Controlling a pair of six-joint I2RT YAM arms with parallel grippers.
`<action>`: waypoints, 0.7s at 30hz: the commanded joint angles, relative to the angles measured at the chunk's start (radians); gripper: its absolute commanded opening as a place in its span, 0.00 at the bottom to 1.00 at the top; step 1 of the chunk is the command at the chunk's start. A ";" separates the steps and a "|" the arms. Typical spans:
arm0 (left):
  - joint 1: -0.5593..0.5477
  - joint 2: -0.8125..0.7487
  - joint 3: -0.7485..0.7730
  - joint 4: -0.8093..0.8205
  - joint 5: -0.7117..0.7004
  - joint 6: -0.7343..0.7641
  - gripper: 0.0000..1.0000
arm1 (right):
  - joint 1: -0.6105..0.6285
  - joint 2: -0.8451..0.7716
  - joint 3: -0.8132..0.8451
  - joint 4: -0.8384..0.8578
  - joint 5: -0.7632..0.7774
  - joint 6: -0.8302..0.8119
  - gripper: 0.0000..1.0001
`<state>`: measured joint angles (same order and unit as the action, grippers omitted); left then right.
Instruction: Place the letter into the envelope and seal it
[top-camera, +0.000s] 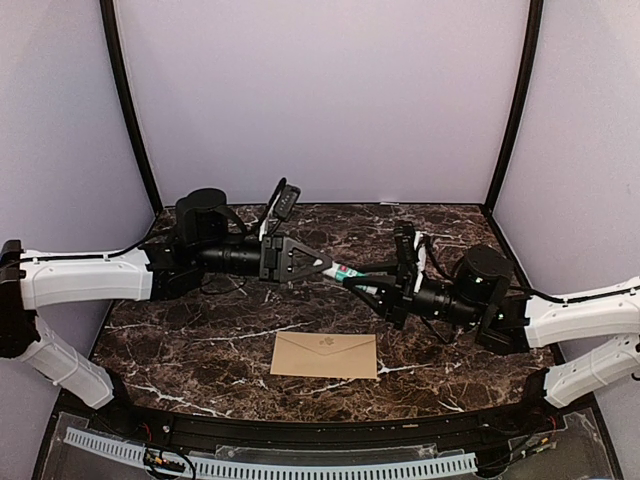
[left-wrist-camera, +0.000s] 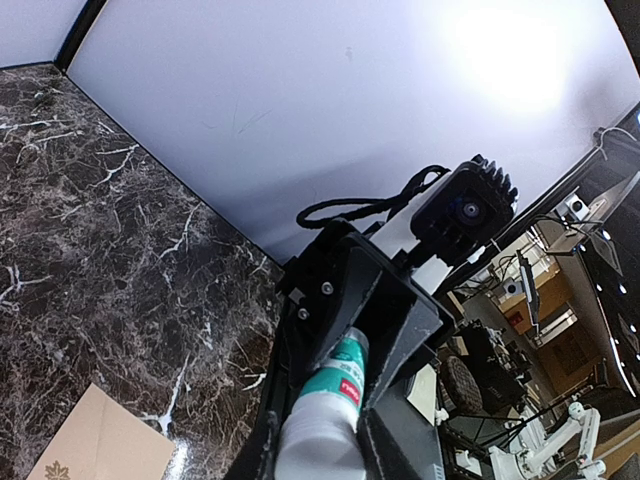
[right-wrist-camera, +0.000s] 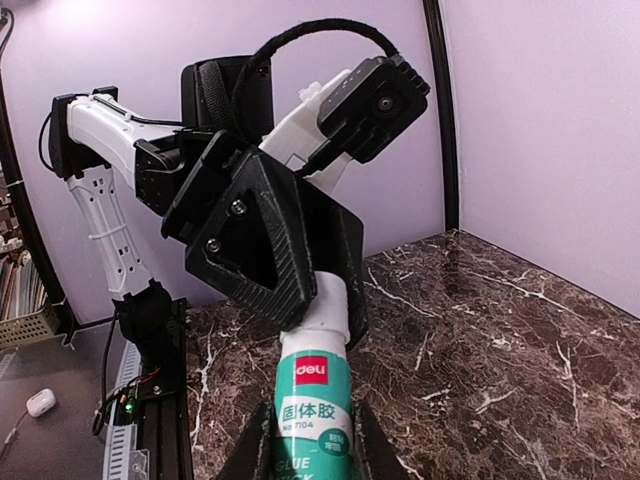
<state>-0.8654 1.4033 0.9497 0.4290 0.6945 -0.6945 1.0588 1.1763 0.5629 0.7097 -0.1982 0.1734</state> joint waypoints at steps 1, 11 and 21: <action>-0.007 0.022 0.015 0.062 0.039 -0.033 0.25 | 0.006 0.027 0.035 0.121 -0.043 -0.006 0.00; -0.017 0.030 0.025 0.104 0.080 -0.067 0.25 | 0.005 0.087 0.068 0.155 -0.067 -0.033 0.00; -0.027 0.021 0.024 0.100 0.093 -0.076 0.25 | 0.005 0.109 0.097 0.130 -0.073 -0.073 0.00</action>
<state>-0.8467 1.4193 0.9497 0.5228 0.7193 -0.7597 1.0508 1.2598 0.5930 0.8036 -0.2146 0.1329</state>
